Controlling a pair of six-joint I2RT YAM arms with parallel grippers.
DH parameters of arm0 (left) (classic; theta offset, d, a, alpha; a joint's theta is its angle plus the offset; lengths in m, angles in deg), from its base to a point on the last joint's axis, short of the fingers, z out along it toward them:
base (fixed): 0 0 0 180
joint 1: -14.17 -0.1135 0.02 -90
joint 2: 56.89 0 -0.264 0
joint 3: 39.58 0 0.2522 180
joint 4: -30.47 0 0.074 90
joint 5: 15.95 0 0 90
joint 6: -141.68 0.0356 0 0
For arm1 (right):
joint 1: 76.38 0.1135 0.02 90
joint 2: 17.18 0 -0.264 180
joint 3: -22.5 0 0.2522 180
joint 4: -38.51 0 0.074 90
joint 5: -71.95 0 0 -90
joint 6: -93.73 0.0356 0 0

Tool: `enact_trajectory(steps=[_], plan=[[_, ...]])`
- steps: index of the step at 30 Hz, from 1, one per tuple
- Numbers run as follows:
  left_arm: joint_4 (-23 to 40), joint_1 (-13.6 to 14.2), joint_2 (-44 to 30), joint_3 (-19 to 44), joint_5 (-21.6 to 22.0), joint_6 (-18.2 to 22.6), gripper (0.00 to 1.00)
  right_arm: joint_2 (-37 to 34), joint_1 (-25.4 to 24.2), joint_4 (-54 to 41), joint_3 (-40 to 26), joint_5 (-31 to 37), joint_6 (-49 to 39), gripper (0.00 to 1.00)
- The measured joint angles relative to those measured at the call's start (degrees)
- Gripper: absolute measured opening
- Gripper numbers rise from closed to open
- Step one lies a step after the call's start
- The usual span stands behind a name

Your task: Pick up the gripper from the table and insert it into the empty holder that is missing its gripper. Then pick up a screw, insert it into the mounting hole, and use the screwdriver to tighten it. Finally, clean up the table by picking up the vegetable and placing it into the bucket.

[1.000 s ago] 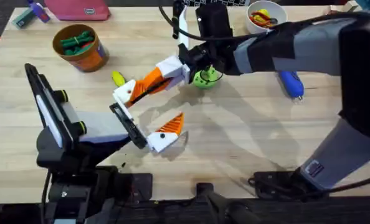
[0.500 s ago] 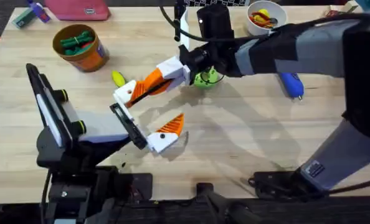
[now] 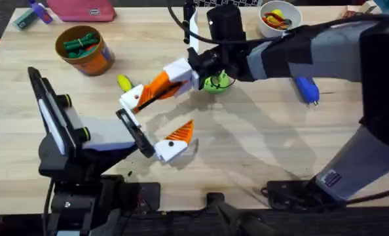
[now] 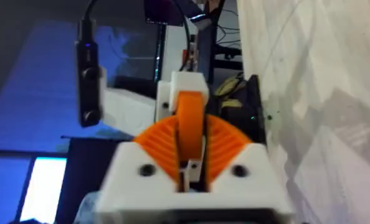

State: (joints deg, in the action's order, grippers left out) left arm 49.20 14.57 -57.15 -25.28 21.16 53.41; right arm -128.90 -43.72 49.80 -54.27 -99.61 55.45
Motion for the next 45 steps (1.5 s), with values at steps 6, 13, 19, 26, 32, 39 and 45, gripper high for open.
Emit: enact_trajectory(steps=[6,13,19,26,32,39,45], plan=[[0.1,0.2,0.0,0.0,-0.9,0.2,0.985,0.0,1.0,0.0,0.4,1.8,-0.1,0.925],[0.1,0.2,0.0,0.0,-1.3,0.2,0.985,0.8,0.6,-1.2,0.6,4.1,-0.9,0.94],[0.1,0.2,0.0,0.0,-1.3,0.2,0.985,10.8,-4.1,-12.9,1.0,8.9,-6.6,0.944],[0.2,0.2,0.0,0.0,-1.4,0.2,0.985,23.1,-11.7,-51.6,-4.6,23.6,-23.2,0.946],[0.2,0.2,0.0,0.0,-1.4,0.2,0.985,23.6,-11.7,-77.0,-17.8,45.9,-34.3,0.95],[0.2,0.2,0.0,0.0,-1.4,0.2,0.985,21.4,-8.7,-85.3,-24.5,69.0,-38.0,0.95],[0.2,0.2,0.0,0.0,-1.4,0.2,0.985,14.0,-5.1,-88.9,-27.3,79.4,-37.8,0.911]])
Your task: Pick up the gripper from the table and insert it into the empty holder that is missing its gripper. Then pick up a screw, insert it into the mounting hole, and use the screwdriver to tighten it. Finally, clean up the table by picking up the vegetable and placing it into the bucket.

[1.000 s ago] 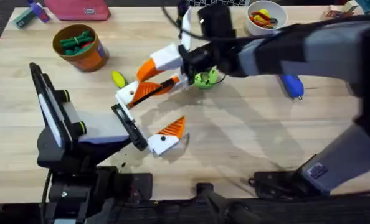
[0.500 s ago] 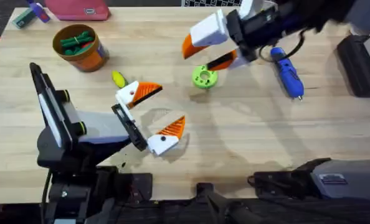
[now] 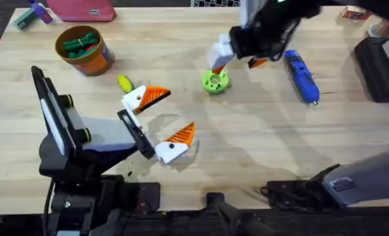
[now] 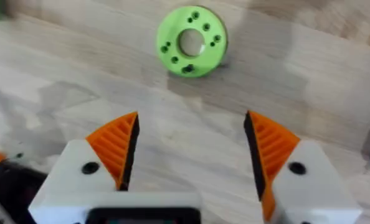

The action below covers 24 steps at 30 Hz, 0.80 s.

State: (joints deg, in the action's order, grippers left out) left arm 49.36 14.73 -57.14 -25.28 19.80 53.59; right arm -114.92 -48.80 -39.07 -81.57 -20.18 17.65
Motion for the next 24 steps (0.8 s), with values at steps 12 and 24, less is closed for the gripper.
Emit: enact_trajectory(steps=[12,24], plan=[[0.0,0.0,0.0,0.0,0.0,0.0,0.985,-8.9,4.8,2.6,-0.8,7.0,7.2,0.837],[0.0,0.0,0.0,0.0,0.0,0.0,0.985,-10.8,5.6,4.8,-0.8,7.1,12.5,0.604]])
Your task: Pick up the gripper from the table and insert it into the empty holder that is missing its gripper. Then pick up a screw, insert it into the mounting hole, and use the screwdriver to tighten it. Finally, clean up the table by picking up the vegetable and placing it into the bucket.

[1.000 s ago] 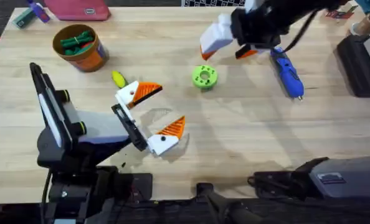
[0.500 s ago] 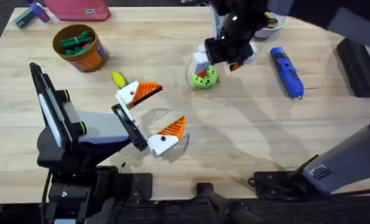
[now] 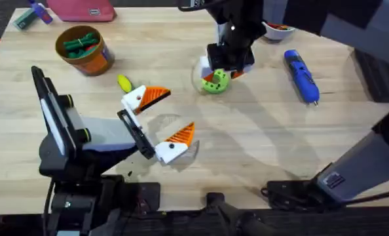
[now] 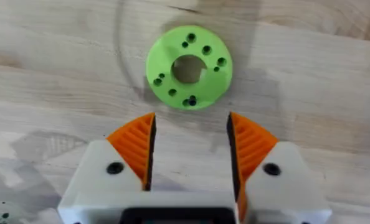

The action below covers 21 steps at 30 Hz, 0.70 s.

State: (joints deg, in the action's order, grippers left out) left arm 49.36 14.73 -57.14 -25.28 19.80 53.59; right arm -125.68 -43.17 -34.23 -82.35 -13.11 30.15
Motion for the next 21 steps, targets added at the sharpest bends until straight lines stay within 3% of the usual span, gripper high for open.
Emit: enact_trajectory(steps=[21], plan=[[0.0,0.0,0.0,0.0,0.0,0.0,0.985,-3.5,0.2,3.3,3.0,0.0,2.8,0.496]])
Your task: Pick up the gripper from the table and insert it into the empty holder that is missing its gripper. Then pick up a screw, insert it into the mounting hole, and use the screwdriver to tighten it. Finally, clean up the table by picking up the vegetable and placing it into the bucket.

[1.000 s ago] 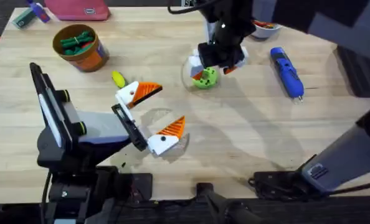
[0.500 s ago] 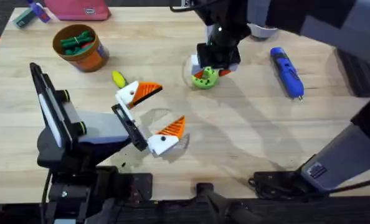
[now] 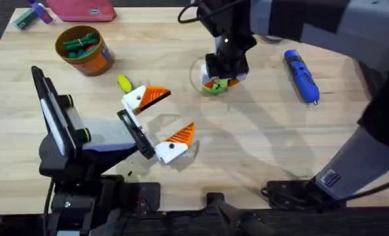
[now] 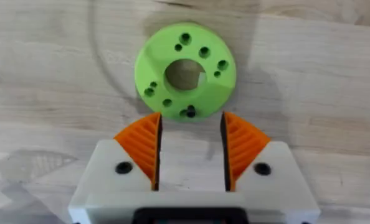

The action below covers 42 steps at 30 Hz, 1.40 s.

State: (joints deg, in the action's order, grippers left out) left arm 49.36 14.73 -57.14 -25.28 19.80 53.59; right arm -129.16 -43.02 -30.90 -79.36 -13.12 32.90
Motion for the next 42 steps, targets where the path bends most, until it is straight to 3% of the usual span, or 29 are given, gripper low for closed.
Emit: enact_trajectory(steps=[9,12,16,17,33,37,42], plan=[[0.0,0.0,0.0,0.0,0.0,0.0,0.985,-1.7,0.0,1.3,0.2,0.0,0.0,0.372],[0.0,0.0,0.0,0.0,0.0,0.0,0.985,-1.7,0.0,1.4,0.2,0.0,0.0,0.254],[0.0,0.0,0.0,0.0,0.0,0.0,0.986,-1.7,0.0,1.6,0.2,0.2,0.2,0.022],[0.0,0.0,0.0,0.0,0.0,0.0,0.986,-1.7,0.0,1.7,0.2,0.2,0.3,0.01],[0.0,0.0,0.0,0.0,0.0,0.0,0.985,0.2,0.0,-1.4,-0.8,0.2,0.1,0.006],[0.0,0.0,0.0,0.0,0.0,0.0,0.985,3.3,0.0,-8.7,-6.2,0.2,-1.4,0.005],[0.0,0.0,0.0,0.0,0.0,0.0,0.985,6.6,0.4,-19.8,-19.0,0.2,-5.3,0.005]])
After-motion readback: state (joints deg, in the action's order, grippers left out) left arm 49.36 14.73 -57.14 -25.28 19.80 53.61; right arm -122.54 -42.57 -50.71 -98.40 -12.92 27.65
